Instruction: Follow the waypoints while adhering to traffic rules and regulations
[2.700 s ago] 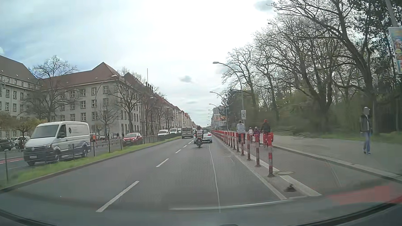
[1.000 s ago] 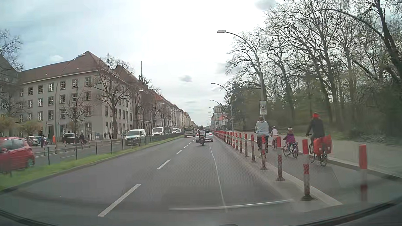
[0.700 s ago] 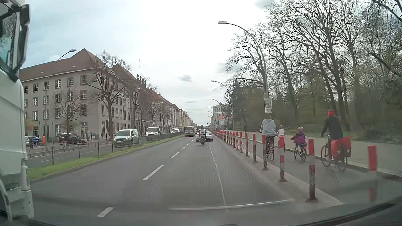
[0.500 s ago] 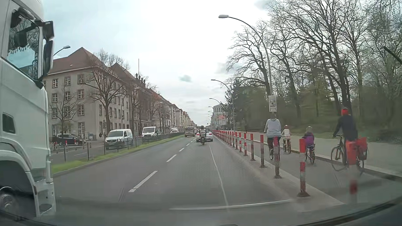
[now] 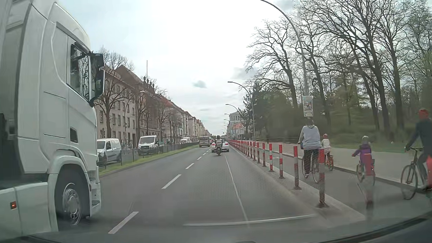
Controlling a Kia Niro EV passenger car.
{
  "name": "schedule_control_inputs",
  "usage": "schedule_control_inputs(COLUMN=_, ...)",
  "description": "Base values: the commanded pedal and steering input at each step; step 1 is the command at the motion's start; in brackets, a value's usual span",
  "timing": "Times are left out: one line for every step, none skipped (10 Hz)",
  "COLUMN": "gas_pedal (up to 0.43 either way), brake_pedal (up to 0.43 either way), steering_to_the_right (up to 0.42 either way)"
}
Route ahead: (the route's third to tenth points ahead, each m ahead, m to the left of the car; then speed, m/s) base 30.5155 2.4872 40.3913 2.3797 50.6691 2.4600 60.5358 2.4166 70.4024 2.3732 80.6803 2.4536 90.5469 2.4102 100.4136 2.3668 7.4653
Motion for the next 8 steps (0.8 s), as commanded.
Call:
schedule_control_inputs(gas_pedal=0.028, brake_pedal=0.000, steering_to_the_right=-0.002)
schedule_control_inputs(gas_pedal=0.028, brake_pedal=0.000, steering_to_the_right=-0.002)
schedule_control_inputs(gas_pedal=0.039, brake_pedal=0.000, steering_to_the_right=-0.001)
schedule_control_inputs(gas_pedal=0.039, brake_pedal=0.000, steering_to_the_right=0.000)
schedule_control_inputs(gas_pedal=0.039, brake_pedal=0.000, steering_to_the_right=0.001)
schedule_control_inputs(gas_pedal=0.039, brake_pedal=0.000, steering_to_the_right=0.001)
schedule_control_inputs(gas_pedal=0.039, brake_pedal=0.000, steering_to_the_right=0.001)
schedule_control_inputs(gas_pedal=0.039, brake_pedal=0.000, steering_to_the_right=0.001)
